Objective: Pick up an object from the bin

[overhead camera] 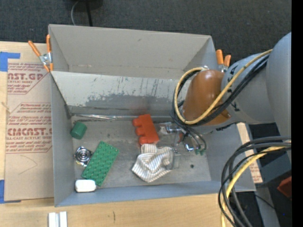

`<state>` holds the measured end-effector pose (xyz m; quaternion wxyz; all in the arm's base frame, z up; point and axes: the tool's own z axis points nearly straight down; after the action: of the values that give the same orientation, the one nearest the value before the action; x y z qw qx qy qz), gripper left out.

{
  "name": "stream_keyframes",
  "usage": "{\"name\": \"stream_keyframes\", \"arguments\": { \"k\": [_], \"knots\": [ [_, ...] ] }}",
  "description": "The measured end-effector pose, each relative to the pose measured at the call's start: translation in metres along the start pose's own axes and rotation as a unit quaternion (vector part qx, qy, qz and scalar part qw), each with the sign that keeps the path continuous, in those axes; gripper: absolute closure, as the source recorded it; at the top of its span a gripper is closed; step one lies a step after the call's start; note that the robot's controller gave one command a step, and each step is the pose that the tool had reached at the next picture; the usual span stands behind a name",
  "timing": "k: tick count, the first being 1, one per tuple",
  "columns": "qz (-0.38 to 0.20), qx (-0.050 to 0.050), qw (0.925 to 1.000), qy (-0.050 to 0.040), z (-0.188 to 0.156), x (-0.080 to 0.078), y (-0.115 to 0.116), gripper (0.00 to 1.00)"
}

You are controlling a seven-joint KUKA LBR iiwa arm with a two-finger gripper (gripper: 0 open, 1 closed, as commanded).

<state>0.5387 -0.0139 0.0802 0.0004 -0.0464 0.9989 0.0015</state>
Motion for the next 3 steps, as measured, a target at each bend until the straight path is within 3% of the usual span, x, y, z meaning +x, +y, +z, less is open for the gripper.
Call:
{"name": "stream_keyframes", "arguments": {
  "k": [1,2,3],
  "knots": [
    [0.132,0.001,0.9912,-0.0027,0.003,0.011,0.009,0.0],
    [0.15,0.001,0.9887,-0.0018,0.004,0.013,0.014,0.0],
    [0.105,0.0,0.9944,-0.0017,-0.002,0.015,0.034,0.0]
  ]
}}
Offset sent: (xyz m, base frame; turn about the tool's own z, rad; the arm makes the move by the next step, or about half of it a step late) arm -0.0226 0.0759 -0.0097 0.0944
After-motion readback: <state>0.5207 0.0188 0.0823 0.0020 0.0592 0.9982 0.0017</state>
